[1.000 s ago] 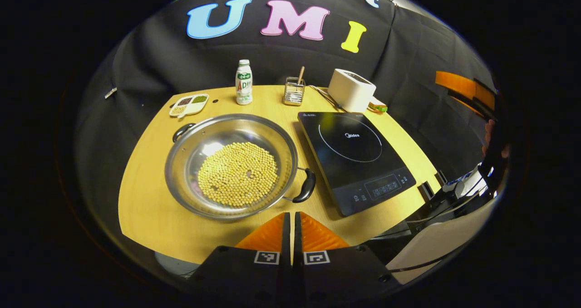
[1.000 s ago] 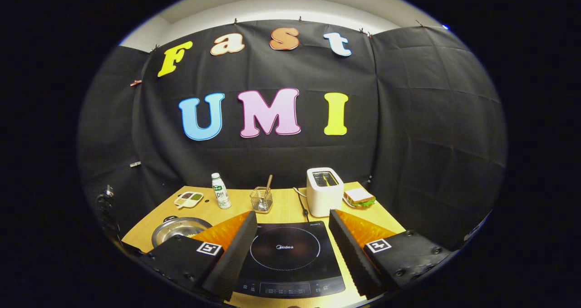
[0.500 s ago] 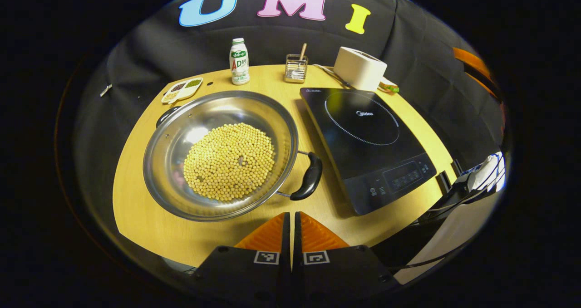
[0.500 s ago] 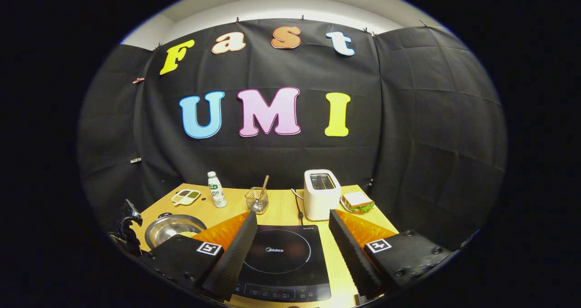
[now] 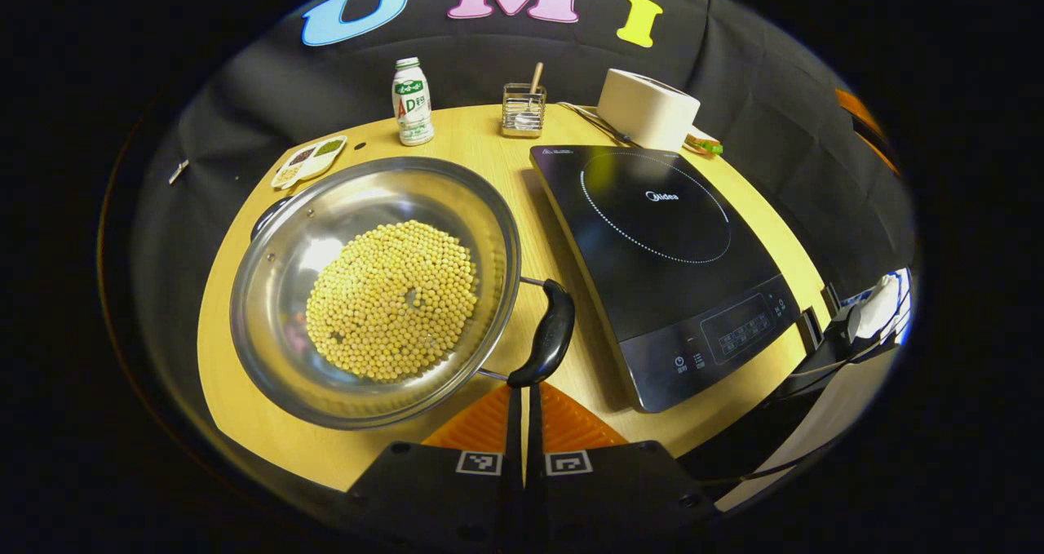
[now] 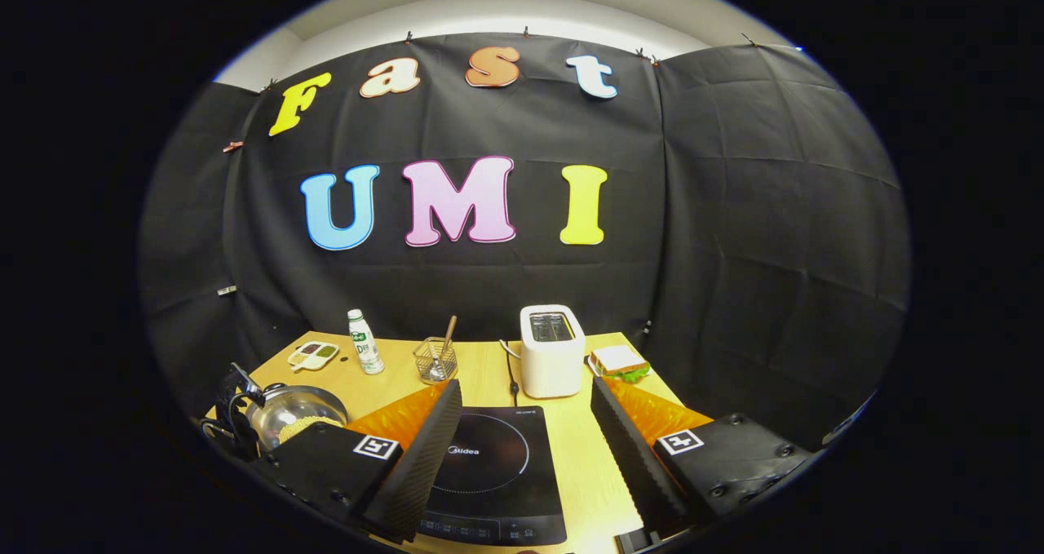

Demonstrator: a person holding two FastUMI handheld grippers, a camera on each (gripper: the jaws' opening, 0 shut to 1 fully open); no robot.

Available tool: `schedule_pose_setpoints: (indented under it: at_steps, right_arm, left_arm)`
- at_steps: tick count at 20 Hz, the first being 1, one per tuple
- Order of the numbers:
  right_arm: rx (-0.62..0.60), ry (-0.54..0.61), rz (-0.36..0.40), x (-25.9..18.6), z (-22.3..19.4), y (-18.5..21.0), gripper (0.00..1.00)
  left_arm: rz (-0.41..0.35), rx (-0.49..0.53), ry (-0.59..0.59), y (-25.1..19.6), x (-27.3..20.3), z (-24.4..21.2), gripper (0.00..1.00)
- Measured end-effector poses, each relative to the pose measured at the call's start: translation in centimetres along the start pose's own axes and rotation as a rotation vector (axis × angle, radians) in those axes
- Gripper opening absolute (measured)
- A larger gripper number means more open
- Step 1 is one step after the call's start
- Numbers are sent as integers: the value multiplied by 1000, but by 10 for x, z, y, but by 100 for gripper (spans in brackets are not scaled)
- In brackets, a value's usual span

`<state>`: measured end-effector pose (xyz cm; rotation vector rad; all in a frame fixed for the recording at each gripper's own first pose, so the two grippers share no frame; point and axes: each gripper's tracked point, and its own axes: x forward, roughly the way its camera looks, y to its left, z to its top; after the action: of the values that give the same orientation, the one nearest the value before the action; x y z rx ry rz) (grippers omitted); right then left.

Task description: First push the handle of the pot to place it horizontally, then grasp the pot with both hands and set it on the induction cooktop.

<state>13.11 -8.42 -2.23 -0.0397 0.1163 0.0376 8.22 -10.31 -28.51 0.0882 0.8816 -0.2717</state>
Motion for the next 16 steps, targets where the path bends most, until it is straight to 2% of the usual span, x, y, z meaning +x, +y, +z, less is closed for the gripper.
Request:
schedule_pose_setpoints:
  at_steps: [11, 16]
  right_arm:
    - [-11, -4, -32, 8, 3, -26, 99]
    - [-10, -11, -59, 8, 6, -39, 99]
  left_arm:
    - [-28, -86, -12, -11, 25, 31, 5]
    - [-31, -81, -19, -13, 35, 44, 5]
